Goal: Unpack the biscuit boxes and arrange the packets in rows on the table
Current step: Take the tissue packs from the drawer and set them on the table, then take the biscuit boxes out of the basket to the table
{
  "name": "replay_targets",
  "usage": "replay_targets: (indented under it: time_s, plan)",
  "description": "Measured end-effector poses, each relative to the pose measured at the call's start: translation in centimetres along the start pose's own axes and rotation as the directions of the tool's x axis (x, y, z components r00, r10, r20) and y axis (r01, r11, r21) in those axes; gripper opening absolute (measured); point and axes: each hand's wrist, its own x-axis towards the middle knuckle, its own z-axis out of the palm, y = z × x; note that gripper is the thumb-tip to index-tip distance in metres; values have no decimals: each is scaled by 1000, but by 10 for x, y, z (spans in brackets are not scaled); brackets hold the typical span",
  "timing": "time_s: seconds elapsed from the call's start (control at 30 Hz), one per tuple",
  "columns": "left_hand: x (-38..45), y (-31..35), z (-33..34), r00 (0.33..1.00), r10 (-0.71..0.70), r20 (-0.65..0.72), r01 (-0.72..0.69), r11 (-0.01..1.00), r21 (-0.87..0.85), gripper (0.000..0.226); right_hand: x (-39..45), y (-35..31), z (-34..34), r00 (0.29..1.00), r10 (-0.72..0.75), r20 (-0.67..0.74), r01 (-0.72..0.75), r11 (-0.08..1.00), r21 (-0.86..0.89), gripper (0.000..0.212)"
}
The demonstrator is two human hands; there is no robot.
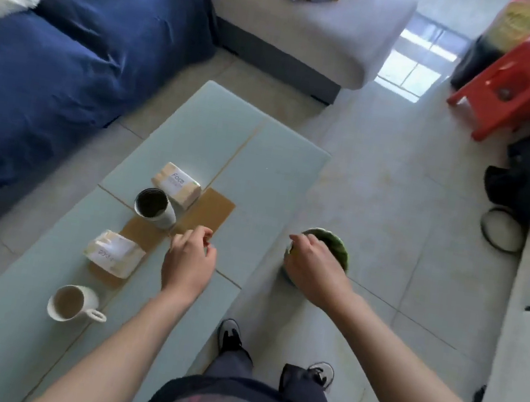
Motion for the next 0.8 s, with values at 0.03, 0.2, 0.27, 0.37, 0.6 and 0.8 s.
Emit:
replay_targets:
  time_s: [0.03,0.2,0.27,0.37,0.6,0.8]
  plan:
    - [-6,15,6,998,63,27,-64,998,29,27,-15,12,-2,999,36,-24,-36,999,15,44]
    - [-37,85,44,938,300,170,-320,942,103,28,-92,78,-8,969,224,-101,-211,969,129,42]
    - [-53,112,62,906,355,232,-385,917,101,28,-124,105,-8,941,324,-103,-294,928,229,44]
    - [-82,152,91,852,435,292,-475,876,81,28,-176,147,-5,887,451,-94,-397,852,342,45]
    - [-166,241,166,718,536,444,-577,815,-52,21,-287,238,3,734,676,-68,-572,669,475,45]
    - [-236,303,231,553,647,525,-709,697,-112,21,-368,302,6,609,790,-65,-658,550,515,44]
